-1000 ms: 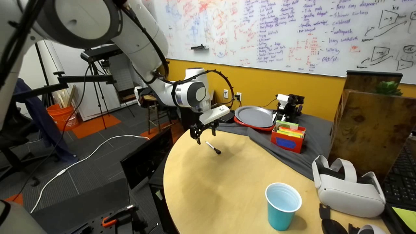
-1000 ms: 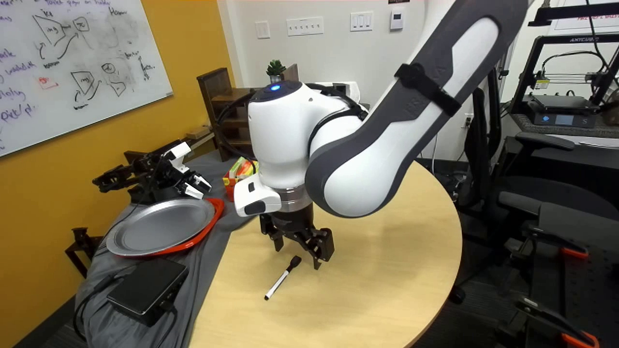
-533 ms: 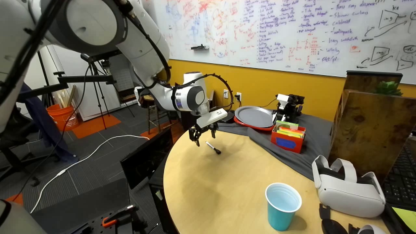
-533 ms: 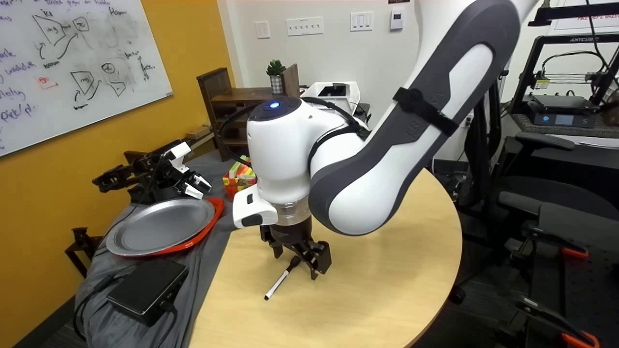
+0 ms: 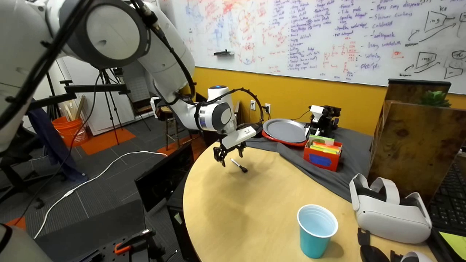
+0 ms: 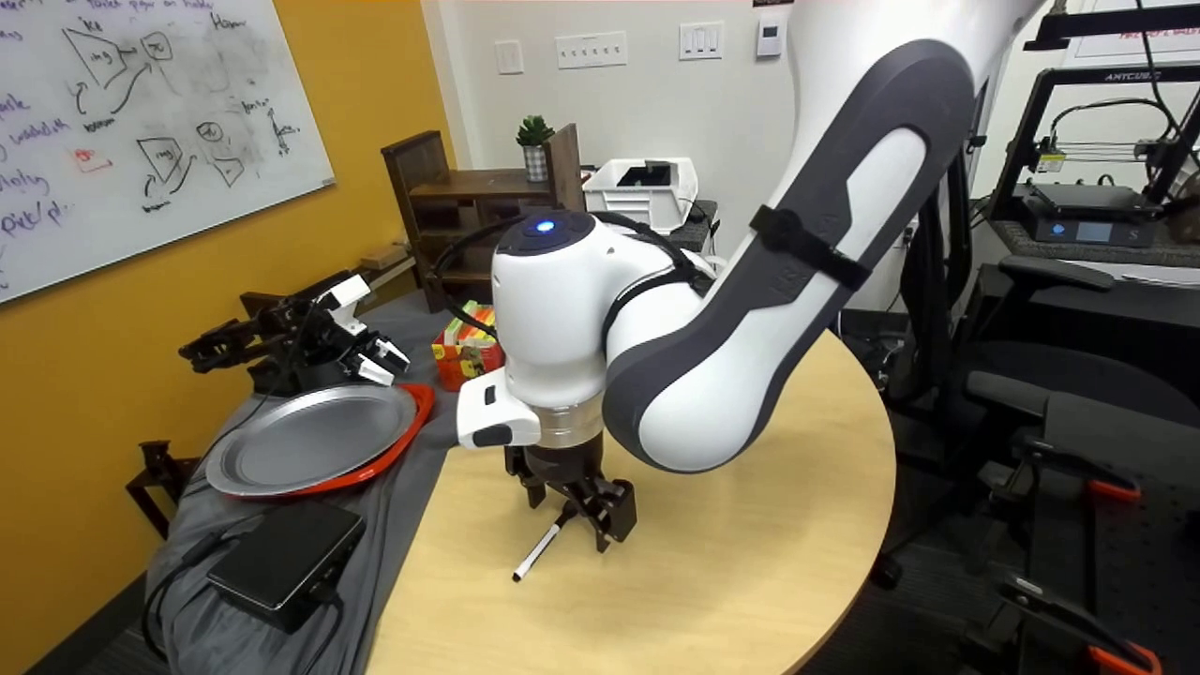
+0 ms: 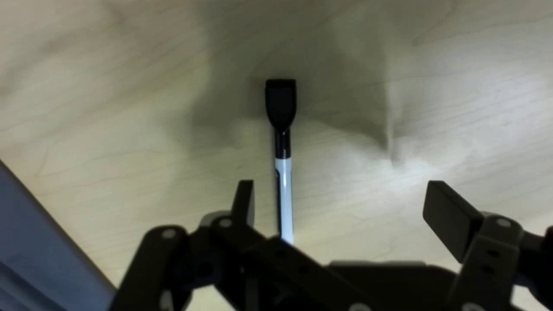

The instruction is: Put the sharpie in the cup

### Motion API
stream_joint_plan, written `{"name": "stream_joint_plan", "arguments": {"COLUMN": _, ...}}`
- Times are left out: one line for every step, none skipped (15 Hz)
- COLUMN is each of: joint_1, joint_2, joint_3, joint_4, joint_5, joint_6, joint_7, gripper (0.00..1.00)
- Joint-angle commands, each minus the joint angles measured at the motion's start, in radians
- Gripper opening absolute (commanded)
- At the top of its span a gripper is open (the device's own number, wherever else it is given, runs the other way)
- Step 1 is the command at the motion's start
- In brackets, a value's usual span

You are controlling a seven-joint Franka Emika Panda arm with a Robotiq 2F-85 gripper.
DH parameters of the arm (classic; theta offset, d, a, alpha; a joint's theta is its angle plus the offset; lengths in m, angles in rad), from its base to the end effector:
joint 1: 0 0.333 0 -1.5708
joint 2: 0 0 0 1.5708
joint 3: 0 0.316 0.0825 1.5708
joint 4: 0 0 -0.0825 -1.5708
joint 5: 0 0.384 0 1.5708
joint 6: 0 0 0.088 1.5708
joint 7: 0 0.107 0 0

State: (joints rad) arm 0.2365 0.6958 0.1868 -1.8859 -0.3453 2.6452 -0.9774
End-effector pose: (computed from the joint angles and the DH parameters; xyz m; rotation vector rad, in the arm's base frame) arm 0.5776 0.2648 0.1469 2.0753 2.2481 0.1041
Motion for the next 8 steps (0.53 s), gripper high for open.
{"name": "stream_joint_plan", "arguments": {"joint_1": -0.012, "joint_2": 0.043, "joint_3": -0.003, "joint_4": 0.042, "joint_5": -0.023, "joint_6": 0.049, "joint_7": 0.010, "gripper": 1.00}}
{"name": "stream_joint_plan", "arguments": {"joint_1": -0.014, "joint_2": 0.052, "joint_3": -0.002, "joint_4": 0.050, "joint_5": -0.022, "joint_6": 0.051, "joint_7": 0.008, "gripper": 1.00}}
{"name": "stream_joint_plan", "arguments": {"joint_1": -0.015, "joint_2": 0.060, "joint_3": 0.000, "joint_4": 0.059, "joint_5": -0.020, "joint_6": 0.050, "joint_7": 0.008, "gripper": 1.00}}
{"name": "stream_joint_plan", "arguments": {"joint_1": -0.016, "joint_2": 0.067, "joint_3": 0.001, "joint_4": 0.069, "joint_5": -0.019, "joint_6": 0.047, "joint_7": 0.007, "gripper": 1.00}}
{"name": "stream_joint_plan", "arguments": {"joint_1": -0.015, "joint_2": 0.075, "joint_3": 0.001, "joint_4": 0.080, "joint_5": -0.018, "joint_6": 0.042, "joint_7": 0.007, "gripper": 1.00}}
{"name": "stream_joint_plan", "arguments": {"joint_1": -0.016, "joint_2": 0.083, "joint_3": 0.004, "joint_4": 0.089, "joint_5": -0.016, "joint_6": 0.040, "joint_7": 0.005, "gripper": 1.00}}
{"name": "stream_joint_plan", "arguments": {"joint_1": -0.014, "joint_2": 0.089, "joint_3": 0.004, "joint_4": 0.100, "joint_5": -0.016, "joint_6": 0.033, "joint_7": 0.005, "gripper": 1.00}}
{"name": "stream_joint_plan", "arguments": {"joint_1": -0.012, "joint_2": 0.094, "joint_3": 0.003, "joint_4": 0.108, "joint_5": -0.017, "joint_6": 0.031, "joint_7": 0.007, "gripper": 0.99}}
